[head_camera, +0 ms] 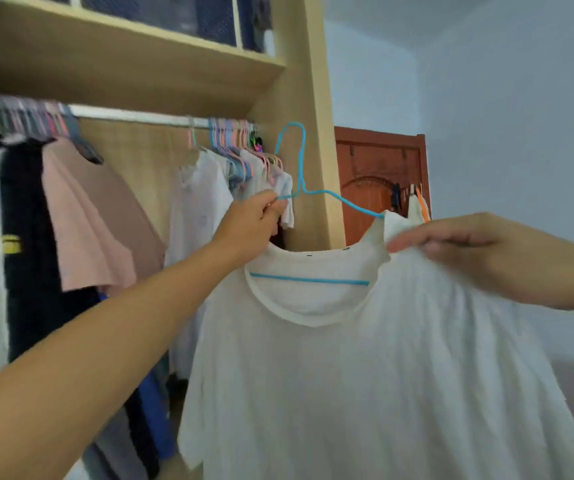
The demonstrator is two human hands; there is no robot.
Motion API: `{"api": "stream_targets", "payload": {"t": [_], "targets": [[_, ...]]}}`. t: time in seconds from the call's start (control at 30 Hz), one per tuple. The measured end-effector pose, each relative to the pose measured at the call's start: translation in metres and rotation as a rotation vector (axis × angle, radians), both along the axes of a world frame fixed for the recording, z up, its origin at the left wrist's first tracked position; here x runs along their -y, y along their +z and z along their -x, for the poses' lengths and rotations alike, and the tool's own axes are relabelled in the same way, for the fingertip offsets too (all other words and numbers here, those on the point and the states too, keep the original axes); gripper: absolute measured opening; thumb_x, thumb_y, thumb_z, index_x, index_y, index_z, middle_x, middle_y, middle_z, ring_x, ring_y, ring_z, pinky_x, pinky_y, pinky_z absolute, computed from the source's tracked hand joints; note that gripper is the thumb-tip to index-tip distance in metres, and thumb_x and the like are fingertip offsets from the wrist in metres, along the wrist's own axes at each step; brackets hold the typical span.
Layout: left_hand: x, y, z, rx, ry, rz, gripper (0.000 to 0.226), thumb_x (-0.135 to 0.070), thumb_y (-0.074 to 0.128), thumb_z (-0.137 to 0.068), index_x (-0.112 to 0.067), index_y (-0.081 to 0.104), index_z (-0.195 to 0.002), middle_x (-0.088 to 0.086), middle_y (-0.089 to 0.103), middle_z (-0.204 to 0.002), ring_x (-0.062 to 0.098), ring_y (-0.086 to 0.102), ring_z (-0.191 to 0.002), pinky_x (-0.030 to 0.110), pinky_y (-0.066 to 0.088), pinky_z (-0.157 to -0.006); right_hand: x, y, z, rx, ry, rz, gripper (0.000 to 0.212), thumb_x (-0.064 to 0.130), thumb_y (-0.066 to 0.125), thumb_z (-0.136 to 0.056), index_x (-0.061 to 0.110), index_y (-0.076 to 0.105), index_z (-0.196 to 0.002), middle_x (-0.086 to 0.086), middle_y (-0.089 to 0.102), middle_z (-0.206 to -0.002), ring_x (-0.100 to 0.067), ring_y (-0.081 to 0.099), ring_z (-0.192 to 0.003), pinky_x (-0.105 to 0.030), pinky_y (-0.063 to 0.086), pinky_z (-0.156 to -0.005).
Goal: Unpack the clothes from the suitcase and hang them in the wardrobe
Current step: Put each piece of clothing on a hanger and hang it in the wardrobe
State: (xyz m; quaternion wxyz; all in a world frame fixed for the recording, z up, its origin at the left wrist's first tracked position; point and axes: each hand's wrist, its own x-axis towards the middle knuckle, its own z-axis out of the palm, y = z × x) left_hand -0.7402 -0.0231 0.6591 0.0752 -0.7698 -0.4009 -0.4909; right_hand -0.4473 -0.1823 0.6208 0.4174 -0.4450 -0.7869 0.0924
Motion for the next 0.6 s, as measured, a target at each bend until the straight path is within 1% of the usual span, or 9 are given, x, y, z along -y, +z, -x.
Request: {"api": "stream_targets", "payload": {"t": [0.03, 0.07, 0.13, 0.2, 0.27, 0.37, 0.5, 0.57, 0.6], "targets": [[-0.004, 0.031, 0.019, -0.004, 0.054, -0.023, 0.038, -0.049, 0.049, -0.098, -0.015, 0.066, -0.09, 0.002, 0.072, -0.082, 0.021, 0.066, -0.08, 0.042, 0.054, -0.08, -0.008, 0.02, 0.023, -0.039, -0.032, -0.073, 0.034, 0.026, 0.047, -0.104, 0.047, 0.074, -0.107, 0.021, 0.07, -0.116, -0.004, 0.063, -0.113, -0.035, 0.047, -0.104], [-0.011, 0.061, 0.04, 0.011, 0.101, -0.05, 0.039, -0.051, 0.051, -0.096, -0.017, 0.068, -0.105, 0.005, 0.073, -0.096, 0.024, 0.066, -0.091, 0.041, 0.053, -0.086, -0.016, 0.04, 0.046, -0.07, -0.075, -0.147, 0.037, 0.024, 0.047, -0.105, 0.049, 0.074, -0.103, 0.022, 0.07, -0.113, -0.006, 0.065, -0.109, -0.035, 0.049, -0.101], [-0.016, 0.111, 0.085, 0.048, 0.187, -0.139, 0.043, -0.04, 0.054, -0.095, -0.015, 0.06, -0.13, 0.016, 0.066, -0.119, 0.033, 0.061, -0.111, 0.039, 0.049, -0.095, -0.033, 0.074, 0.089, -0.117, -0.142, -0.258, 0.041, 0.022, 0.047, -0.105, 0.052, 0.074, -0.097, 0.022, 0.07, -0.111, -0.009, 0.066, -0.104, -0.033, 0.051, -0.094], [-0.011, 0.136, 0.132, 0.018, 0.294, -0.189, 0.036, -0.026, 0.053, -0.098, -0.012, 0.059, -0.131, 0.018, 0.06, -0.124, 0.035, 0.057, -0.115, 0.036, 0.045, -0.095, -0.051, 0.102, 0.126, -0.135, -0.167, -0.316, 0.041, 0.02, 0.048, -0.104, 0.049, 0.076, -0.096, 0.016, 0.068, -0.12, -0.015, 0.064, -0.108, -0.036, 0.051, -0.096], [-0.008, 0.136, 0.182, -0.1, 0.44, -0.198, 0.034, -0.026, 0.049, -0.099, -0.016, 0.061, -0.129, 0.013, 0.055, -0.128, 0.033, 0.053, -0.12, 0.037, 0.043, -0.098, -0.069, 0.126, 0.158, -0.091, -0.216, -0.367, 0.039, 0.017, 0.047, -0.104, 0.045, 0.075, -0.103, 0.004, 0.064, -0.131, -0.023, 0.059, -0.116, -0.037, 0.048, -0.097], [-0.001, 0.12, 0.255, -0.243, 0.636, -0.208, 0.045, -0.038, 0.038, -0.096, -0.023, 0.059, -0.132, 0.003, 0.052, -0.131, 0.032, 0.051, -0.122, 0.043, 0.044, -0.102, -0.096, 0.164, 0.206, 0.019, -0.313, -0.459, 0.039, 0.013, 0.043, -0.104, 0.036, 0.07, -0.121, -0.01, 0.059, -0.138, -0.032, 0.053, -0.124, -0.031, 0.041, -0.093], [0.005, 0.096, 0.326, -0.232, 0.804, -0.314, 0.036, -0.025, 0.054, -0.095, -0.021, 0.061, -0.13, 0.005, 0.051, -0.126, 0.028, 0.05, -0.116, 0.046, 0.051, -0.091, -0.151, 0.199, 0.269, 0.109, -0.309, -0.431, 0.042, 0.008, 0.043, -0.102, 0.03, 0.068, -0.126, -0.01, 0.06, -0.135, -0.031, 0.057, -0.107, -0.023, 0.035, -0.075], [0.009, 0.084, 0.353, -0.308, 0.94, -0.41, 0.037, -0.02, 0.061, -0.09, -0.014, 0.066, -0.126, 0.012, 0.055, -0.126, 0.033, 0.051, -0.116, 0.048, 0.051, -0.091, -0.188, 0.197, 0.298, 0.165, -0.297, -0.411, 0.044, 0.005, 0.043, -0.099, 0.028, 0.068, -0.127, -0.01, 0.06, -0.136, -0.032, 0.058, -0.113, -0.024, 0.04, -0.078], [0.01, 0.079, 0.366, -0.359, 1.01, -0.454, 0.038, -0.018, 0.061, -0.087, -0.01, 0.068, -0.124, 0.017, 0.057, -0.126, 0.036, 0.05, -0.119, 0.051, 0.05, -0.094, -0.207, 0.192, 0.312, 0.193, -0.288, -0.399, 0.045, 0.004, 0.044, -0.098, 0.027, 0.067, -0.128, -0.01, 0.059, -0.137, -0.032, 0.058, -0.118, -0.026, 0.044, -0.084]]}}
